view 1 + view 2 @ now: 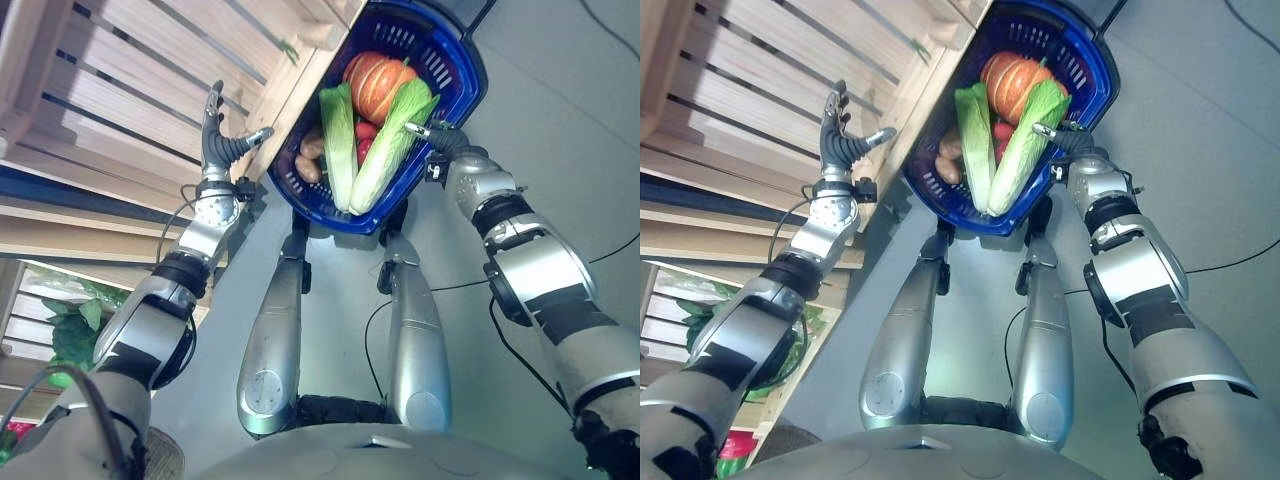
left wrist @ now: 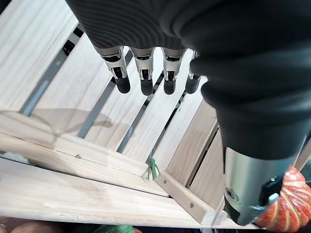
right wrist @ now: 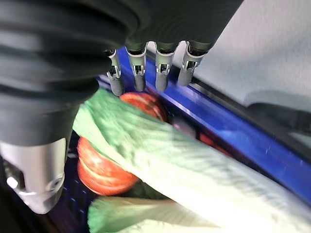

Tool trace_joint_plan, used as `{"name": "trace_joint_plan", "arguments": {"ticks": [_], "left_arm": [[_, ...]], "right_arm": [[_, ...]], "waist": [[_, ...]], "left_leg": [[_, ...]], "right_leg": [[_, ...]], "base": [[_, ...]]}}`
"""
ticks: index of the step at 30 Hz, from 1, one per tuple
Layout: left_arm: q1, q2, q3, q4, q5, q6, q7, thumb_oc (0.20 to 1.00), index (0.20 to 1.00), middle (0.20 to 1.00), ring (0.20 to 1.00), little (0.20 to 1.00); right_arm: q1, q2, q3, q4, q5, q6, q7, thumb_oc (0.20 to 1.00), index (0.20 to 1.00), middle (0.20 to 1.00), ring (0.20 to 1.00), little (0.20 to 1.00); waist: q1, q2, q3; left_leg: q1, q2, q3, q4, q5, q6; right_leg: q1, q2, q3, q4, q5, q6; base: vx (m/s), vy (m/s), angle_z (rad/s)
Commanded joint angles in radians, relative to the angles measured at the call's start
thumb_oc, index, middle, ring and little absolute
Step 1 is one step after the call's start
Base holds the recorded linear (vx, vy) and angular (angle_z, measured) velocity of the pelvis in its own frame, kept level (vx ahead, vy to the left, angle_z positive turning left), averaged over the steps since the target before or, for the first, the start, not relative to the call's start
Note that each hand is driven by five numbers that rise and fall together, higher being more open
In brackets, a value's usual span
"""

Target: Pick up fruits and vegetables into the basket

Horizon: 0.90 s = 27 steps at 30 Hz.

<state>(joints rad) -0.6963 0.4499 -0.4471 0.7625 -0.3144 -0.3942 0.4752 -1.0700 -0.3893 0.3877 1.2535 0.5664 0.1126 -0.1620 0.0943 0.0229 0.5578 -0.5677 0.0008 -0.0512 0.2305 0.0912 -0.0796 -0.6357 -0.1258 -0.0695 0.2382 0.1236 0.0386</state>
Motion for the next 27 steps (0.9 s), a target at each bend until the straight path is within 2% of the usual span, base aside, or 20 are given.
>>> {"name": "trace_joint_plan", "arguments": {"ticks": [1,3,9,15,19,20,23,27], "left_arm": [[0.072,0.010,0.040,-0.006,0.024,-0.019,-0.044,1.000,1.000,1.000,1.000,1.000],[0.130,0.017,0.050,0.010,0.044,-0.021,-0.070,1.000,1.000,1.000,1.000,1.000],[0.314,0.023,0.072,0.085,0.088,0.000,-0.163,1.000,1.000,1.000,1.000,1.000],[0.478,-0.001,0.090,0.164,0.138,0.013,-0.312,1.000,1.000,1.000,1.000,1.000],[0.576,-0.046,0.113,0.240,0.205,0.057,-0.399,1.000,1.000,1.000,1.000,1.000],[0.592,-0.058,0.122,0.282,0.223,0.089,-0.438,1.000,1.000,1.000,1.000,1.000],[0.624,-0.080,0.122,0.408,0.268,0.107,-0.494,1.000,1.000,1.000,1.000,1.000],[0.637,-0.091,0.134,0.471,0.291,0.140,-0.536,1.000,1.000,1.000,1.000,1.000]], "right_arm": [[0.073,-0.063,-0.011,-0.027,-0.023,-0.067,-0.026,1.000,1.000,1.000,1.000,1.000],[0.141,-0.074,-0.037,-0.041,-0.020,-0.086,-0.014,1.000,1.000,1.000,1.000,1.000],[0.388,-0.066,-0.111,-0.060,0.010,-0.145,0.028,1.000,1.000,1.000,1.000,1.000],[0.653,-0.038,-0.170,-0.072,-0.095,-0.186,0.077,1.000,1.000,1.000,1.000,1.000],[0.800,-0.001,-0.213,-0.039,-0.153,-0.177,0.120,1.000,1.000,1.000,1.000,1.000],[0.825,0.014,-0.215,-0.022,-0.180,-0.163,0.127,1.000,1.000,1.000,1.000,1.000],[0.872,0.039,-0.208,0.026,-0.250,-0.126,0.158,1.000,1.000,1.000,1.000,1.000],[0.906,0.055,-0.209,0.064,-0.277,-0.088,0.180,1.000,1.000,1.000,1.000,1.000]], "waist": [[-0.024,0.064,-0.038],[-0.025,0.054,-0.038],[-0.040,0.027,-0.178],[-0.055,0.013,-0.310],[-0.056,0.007,-0.392],[-0.057,0.004,-0.414],[-0.070,-0.003,-0.453],[-0.086,-0.005,-0.470]], "left_leg": [[0.105,-0.065,0.003,-0.096,-0.019,0.024],[0.188,-0.058,0.009,-0.136,-0.017,0.024],[0.354,-0.029,0.032,-0.250,-0.024,0.018],[0.465,-0.013,0.042,-0.303,-0.032,0.020],[0.528,-0.003,0.052,-0.307,-0.052,0.023],[0.545,0.000,0.060,-0.307,-0.059,0.023],[0.586,0.010,0.077,-0.305,-0.080,0.021],[0.620,0.018,0.091,-0.298,-0.100,0.024]], "right_leg": [[0.144,0.035,-0.062,-0.027,-0.088,0.048],[0.232,0.022,-0.064,-0.069,-0.077,0.056],[0.416,0.013,-0.059,-0.201,-0.057,0.073],[0.532,0.018,-0.056,-0.259,-0.055,0.084],[0.597,0.015,-0.061,-0.289,-0.054,0.092],[0.614,0.013,-0.064,-0.301,-0.052,0.095],[0.651,0.014,-0.057,-0.310,-0.061,0.097],[0.678,0.012,-0.049,-0.295,-0.083,0.097]], "base": [[0.00,0.036,-0.08],[0.02,0.030,-0.09],[0.12,0.019,-0.08],[0.14,-0.003,-0.07],[0.19,-0.014,-0.07],[0.15,-0.018,-0.09],[0.14,-0.014,-0.10],[0.08,0.004,-0.13]]}}
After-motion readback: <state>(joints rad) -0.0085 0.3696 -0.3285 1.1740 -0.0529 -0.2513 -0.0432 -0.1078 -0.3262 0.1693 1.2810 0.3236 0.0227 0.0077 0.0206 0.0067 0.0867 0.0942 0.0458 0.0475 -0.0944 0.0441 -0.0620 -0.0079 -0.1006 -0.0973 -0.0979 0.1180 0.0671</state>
